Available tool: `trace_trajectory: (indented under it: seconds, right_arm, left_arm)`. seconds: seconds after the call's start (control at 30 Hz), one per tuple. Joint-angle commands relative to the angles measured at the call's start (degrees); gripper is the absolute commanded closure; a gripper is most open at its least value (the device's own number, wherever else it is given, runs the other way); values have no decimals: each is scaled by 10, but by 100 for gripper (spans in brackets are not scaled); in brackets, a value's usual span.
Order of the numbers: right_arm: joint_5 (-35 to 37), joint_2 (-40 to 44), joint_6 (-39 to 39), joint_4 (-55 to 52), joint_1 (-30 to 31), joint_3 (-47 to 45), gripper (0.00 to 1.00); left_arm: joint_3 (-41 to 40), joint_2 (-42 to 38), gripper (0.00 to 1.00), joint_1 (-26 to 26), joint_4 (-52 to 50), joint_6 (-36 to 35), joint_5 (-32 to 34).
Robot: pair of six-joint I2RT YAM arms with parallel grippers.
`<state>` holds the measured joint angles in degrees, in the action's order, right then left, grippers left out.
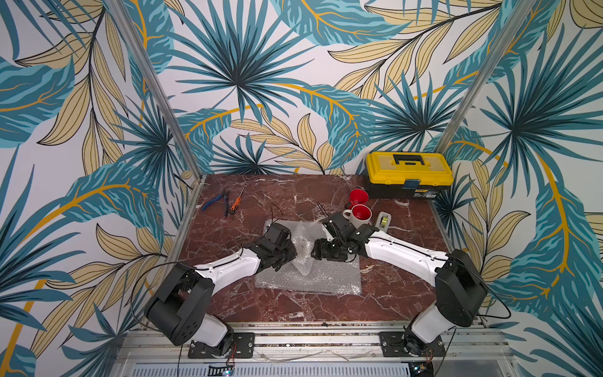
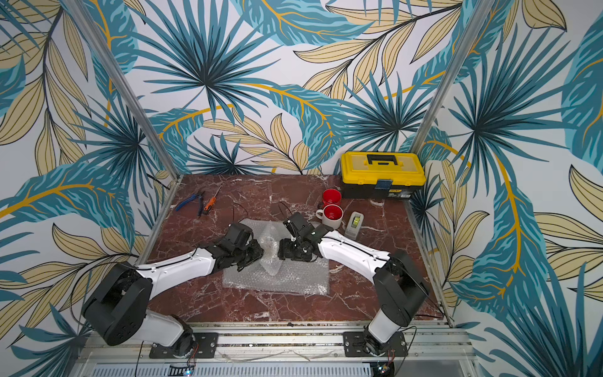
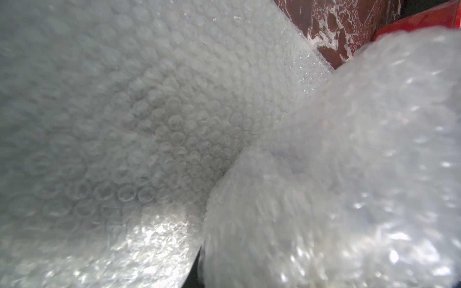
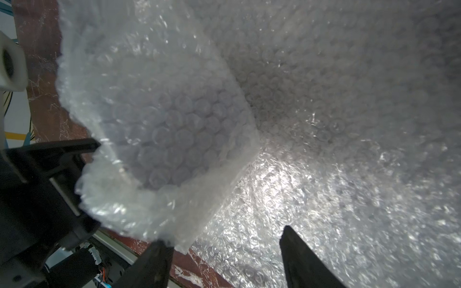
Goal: Wrap mugs in bubble wrap
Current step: Stick the tape on the bubble wrap.
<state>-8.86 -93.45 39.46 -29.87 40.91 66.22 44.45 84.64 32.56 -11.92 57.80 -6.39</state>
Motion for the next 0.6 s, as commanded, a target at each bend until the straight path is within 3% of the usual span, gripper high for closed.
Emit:
trace_trajectory:
  seconds: [0.0, 0.33, 0.43, 0.57]
  right_arm:
    - [-20, 17, 4, 26, -5, -12, 30]
    - [129, 96, -23, 3, -8, -28, 31]
    - [53, 99, -56, 50, -8, -25, 45]
    - [-76, 59, -45, 111, -8, -7, 67]
  left_arm:
    - [45, 2, 65, -4, -26, -32, 6]
    - [89, -14, 47, -4, -69, -61, 6]
    - [82, -34, 39, -4, -84, -60, 17]
    - [79, -77, 23, -5, -117, -65, 48]
